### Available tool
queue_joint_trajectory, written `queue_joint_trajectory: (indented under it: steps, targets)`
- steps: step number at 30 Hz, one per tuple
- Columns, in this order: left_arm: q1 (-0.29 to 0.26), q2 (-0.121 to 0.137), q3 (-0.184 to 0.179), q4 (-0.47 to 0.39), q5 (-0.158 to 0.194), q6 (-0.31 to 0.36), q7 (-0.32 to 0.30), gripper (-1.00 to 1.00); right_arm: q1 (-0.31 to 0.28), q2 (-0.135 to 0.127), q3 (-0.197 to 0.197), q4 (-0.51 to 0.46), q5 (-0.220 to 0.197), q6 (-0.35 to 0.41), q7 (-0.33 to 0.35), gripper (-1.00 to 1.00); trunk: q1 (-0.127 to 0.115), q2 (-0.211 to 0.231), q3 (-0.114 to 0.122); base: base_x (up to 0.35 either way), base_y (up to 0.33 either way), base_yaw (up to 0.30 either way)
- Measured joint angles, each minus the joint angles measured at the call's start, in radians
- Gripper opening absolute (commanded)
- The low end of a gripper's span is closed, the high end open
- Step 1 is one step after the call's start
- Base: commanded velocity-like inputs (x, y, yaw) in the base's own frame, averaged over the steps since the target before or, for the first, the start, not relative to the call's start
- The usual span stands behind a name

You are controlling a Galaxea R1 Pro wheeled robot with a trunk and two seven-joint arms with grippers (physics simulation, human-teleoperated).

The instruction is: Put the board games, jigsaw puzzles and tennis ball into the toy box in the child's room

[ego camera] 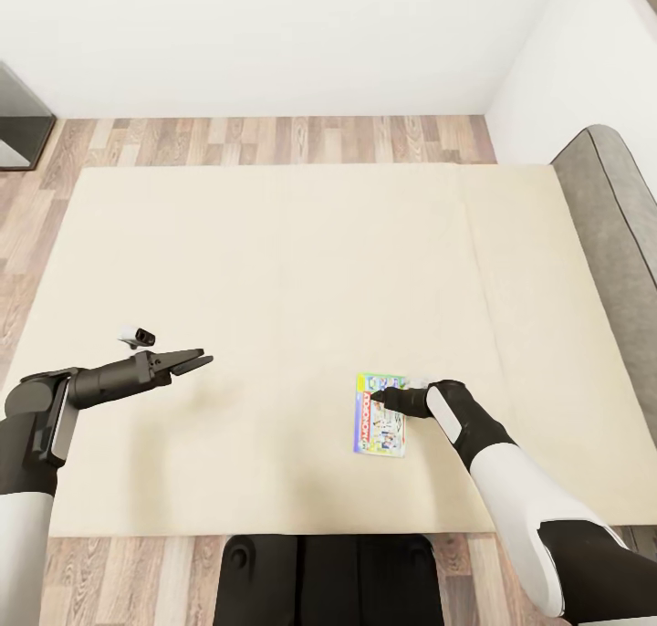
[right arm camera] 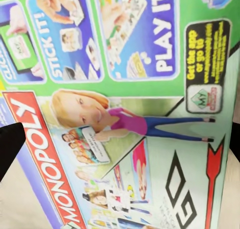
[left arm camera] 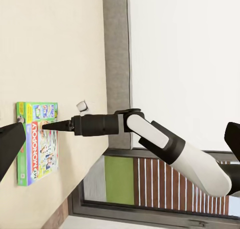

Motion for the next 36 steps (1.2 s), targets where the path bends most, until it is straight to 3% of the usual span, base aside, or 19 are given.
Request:
queue_joint_trajectory:
  steps: [26, 36]
  targets:
    - [0.001, 0.000, 0.000, 0.000, -0.002, 0.000, 0.000, 1.00, 0.000, 0.000, 0.000, 0.000, 0.001, 0.000, 0.001, 1.00, 0.000, 0.000, 0.000, 0.000, 0.129, 0.000]
    - [0.001, -0.001, 0.000, 0.000, -0.001, 0.000, 0.000, 1.00, 0.000, -0.001, 0.000, 0.000, 0.000, 0.000, 0.001, 1.00, 0.000, 0.000, 0.000, 0.000, 0.022, 0.000]
